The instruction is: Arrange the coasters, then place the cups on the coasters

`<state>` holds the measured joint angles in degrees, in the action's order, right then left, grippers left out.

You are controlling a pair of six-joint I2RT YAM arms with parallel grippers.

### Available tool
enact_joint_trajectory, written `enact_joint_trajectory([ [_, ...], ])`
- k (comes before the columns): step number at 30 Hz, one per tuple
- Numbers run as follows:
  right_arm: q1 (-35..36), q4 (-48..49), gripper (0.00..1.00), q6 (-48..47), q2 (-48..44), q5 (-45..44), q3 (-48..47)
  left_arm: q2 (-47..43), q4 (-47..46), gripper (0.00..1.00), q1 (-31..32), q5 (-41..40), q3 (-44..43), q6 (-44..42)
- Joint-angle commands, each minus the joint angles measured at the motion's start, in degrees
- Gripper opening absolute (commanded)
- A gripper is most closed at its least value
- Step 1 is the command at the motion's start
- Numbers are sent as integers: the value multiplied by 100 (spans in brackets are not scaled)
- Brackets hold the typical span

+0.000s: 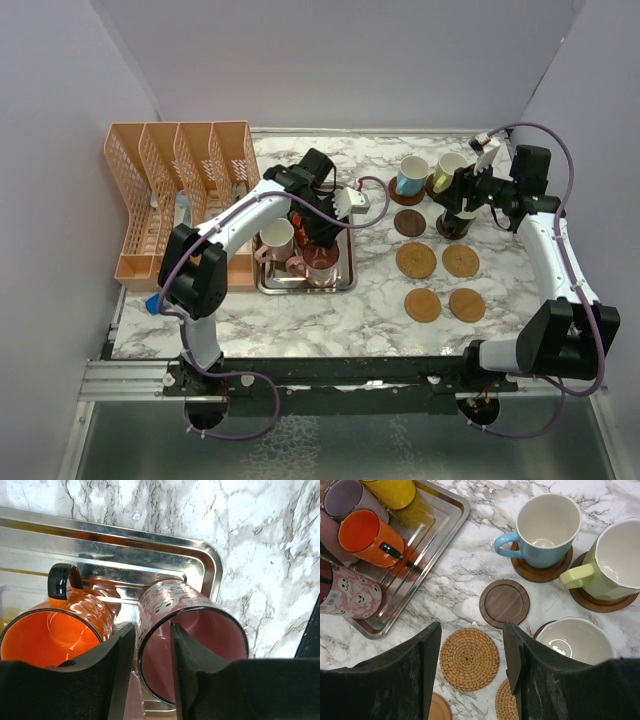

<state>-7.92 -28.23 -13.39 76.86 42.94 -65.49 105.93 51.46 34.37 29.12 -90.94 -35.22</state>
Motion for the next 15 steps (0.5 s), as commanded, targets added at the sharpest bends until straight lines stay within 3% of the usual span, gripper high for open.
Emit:
enact_joint_trajectory([
  [1, 10, 158, 53, -68, -41, 36, 73, -233, -82, 41, 40, 19, -276, 295],
  [6, 10, 151, 53, -74, -57, 50, 80, -651, -92, 51, -149, -283, -346, 448],
  [15, 11, 151, 53, -76, -23, 85, 72, -1134, -62, 52, -891, -1699, 20, 622],
])
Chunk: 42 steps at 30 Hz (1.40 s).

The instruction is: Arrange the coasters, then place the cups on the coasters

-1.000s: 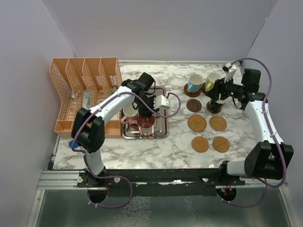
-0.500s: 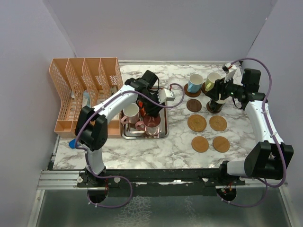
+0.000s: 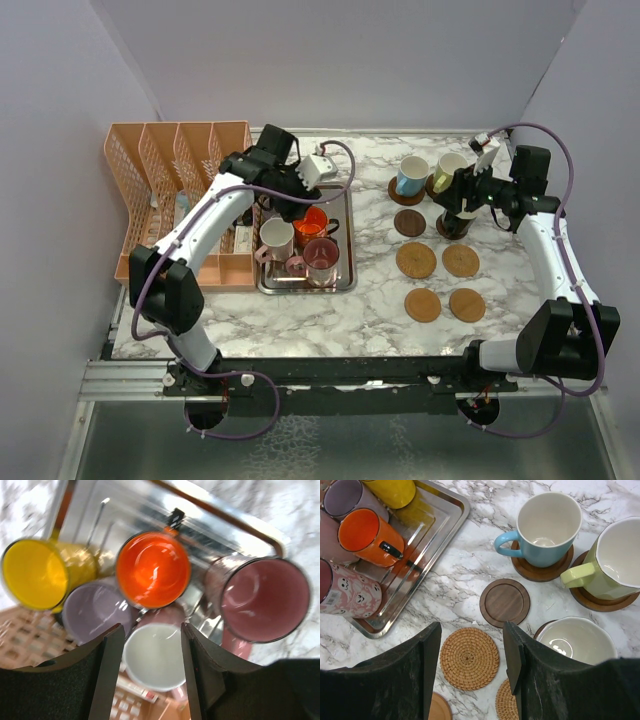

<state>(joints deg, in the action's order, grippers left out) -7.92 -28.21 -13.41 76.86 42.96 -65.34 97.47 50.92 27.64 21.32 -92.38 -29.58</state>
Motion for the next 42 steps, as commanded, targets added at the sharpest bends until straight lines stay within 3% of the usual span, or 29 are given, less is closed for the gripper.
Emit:
enact_joint_trajectory([
  [1, 11, 149, 53, -74, -10, 92, 49, -291, 3, 52, -264, -1070, 206, 14],
  [5, 18, 140, 53, -74, 0, 99, 39, -156, 62, 53, -479, -1380, 260, -73],
  [20, 18, 158, 53, -74, -53, 63, 83, 461, 505, 49, -907, -971, 158, -163],
  [42, 18, 157, 53, -92, -31, 63, 94, 772, 648, 27, -962, -682, 255, -76],
])
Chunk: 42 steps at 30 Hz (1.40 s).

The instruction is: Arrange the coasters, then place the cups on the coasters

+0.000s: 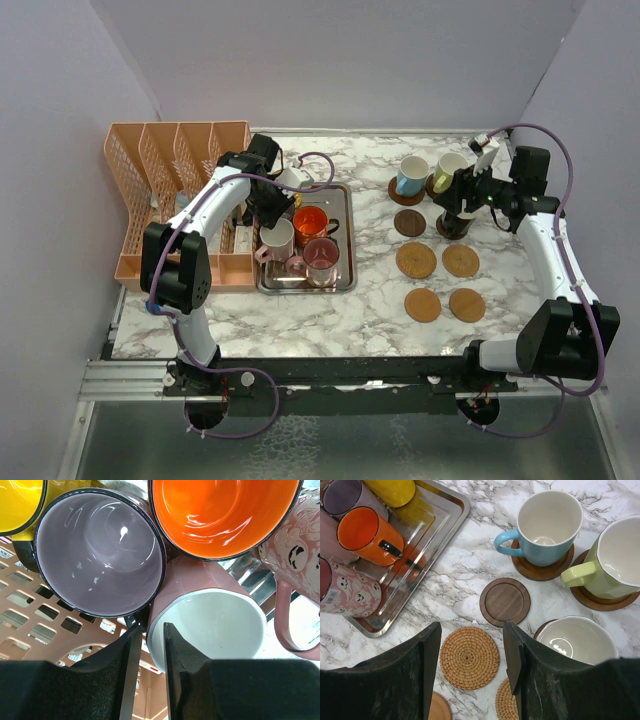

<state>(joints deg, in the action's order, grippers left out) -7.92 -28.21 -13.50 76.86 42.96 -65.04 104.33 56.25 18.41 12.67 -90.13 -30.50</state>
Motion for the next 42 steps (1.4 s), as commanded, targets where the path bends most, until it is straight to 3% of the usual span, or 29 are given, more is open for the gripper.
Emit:
enact_joint_trajectory([
  [1, 18, 158, 53, -83, -33, 71, 67, 87, 112, 25, -40, 193, 30, 23],
  [13, 19, 118, 53, -114, -1, 234, 32, -106, 328, 0, -37, 129, -235, -83],
  [21, 19, -5, 54, -330, 1, 716, -107, -325, 813, 0, -32, 144, -788, -93],
  [30, 167, -233, 64, -631, 34, 994, -391, -436, 1369, 0, -1, 281, -2008, 6],
  [38, 748, -79, 66, -266, 120, 401, -588, -145, 1505, 0, 165, 528, -3058, 409],
  [42, 903, 55, 66, 93, 201, 173, -741, 171, 1316, 0, 609, 335, -3520, 845],
])
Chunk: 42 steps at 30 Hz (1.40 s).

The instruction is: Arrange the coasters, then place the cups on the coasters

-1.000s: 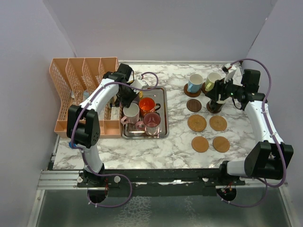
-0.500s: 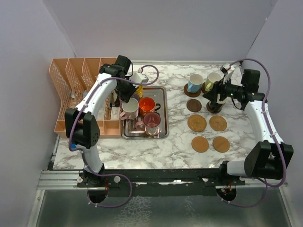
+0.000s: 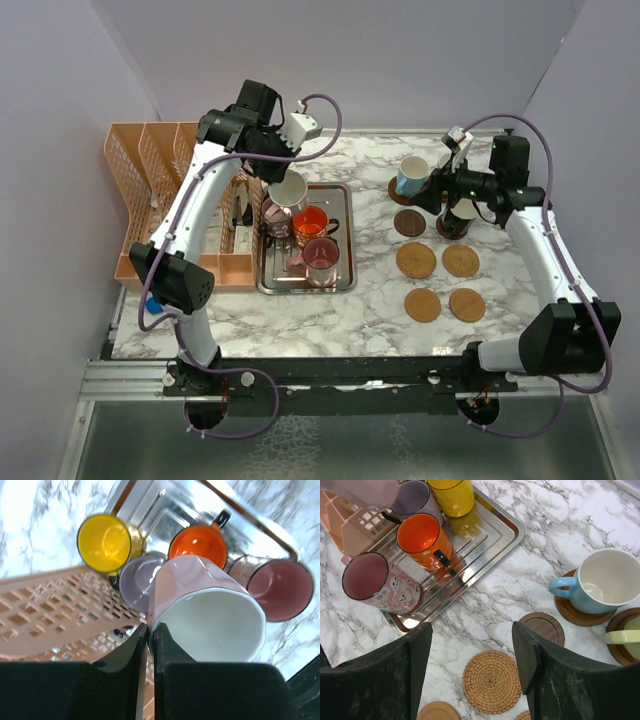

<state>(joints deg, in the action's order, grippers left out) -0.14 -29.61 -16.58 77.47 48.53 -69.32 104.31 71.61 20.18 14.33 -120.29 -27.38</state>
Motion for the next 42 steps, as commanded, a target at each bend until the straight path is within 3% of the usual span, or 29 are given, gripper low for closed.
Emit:
enact_joint_trajectory([
  [1, 173, 147, 66, 439, 181, -426, -411, 268, -304, 0, 589, 39, -623, 631],
  [8, 261, 70, 64, 1104, 231, -1533, -528, 1307, -687, 0, 1391, -231, -1939, 1237],
  [13, 261, 17, 64, 1252, 105, -1335, -196, 1759, -1128, 0, 1559, -277, -2115, 1580],
  [23, 311, 684, 56, 2033, 50, -902, 47, 1567, -3224, 0, 1591, -513, -827, 3018],
  [29, 760, 886, 59, 2222, 282, -1491, -276, 1427, -4047, 0, 1611, -1058, -349, 3780],
  [36, 1211, 942, 59, 2376, 799, -2406, -664, 1362, -4210, 0, 1670, -1789, -216, 4706],
  [42, 1346, 926, 56, 2381, 1180, -2821, -972, 1247, -4218, 0, 1813, -2065, -64, 4989],
])
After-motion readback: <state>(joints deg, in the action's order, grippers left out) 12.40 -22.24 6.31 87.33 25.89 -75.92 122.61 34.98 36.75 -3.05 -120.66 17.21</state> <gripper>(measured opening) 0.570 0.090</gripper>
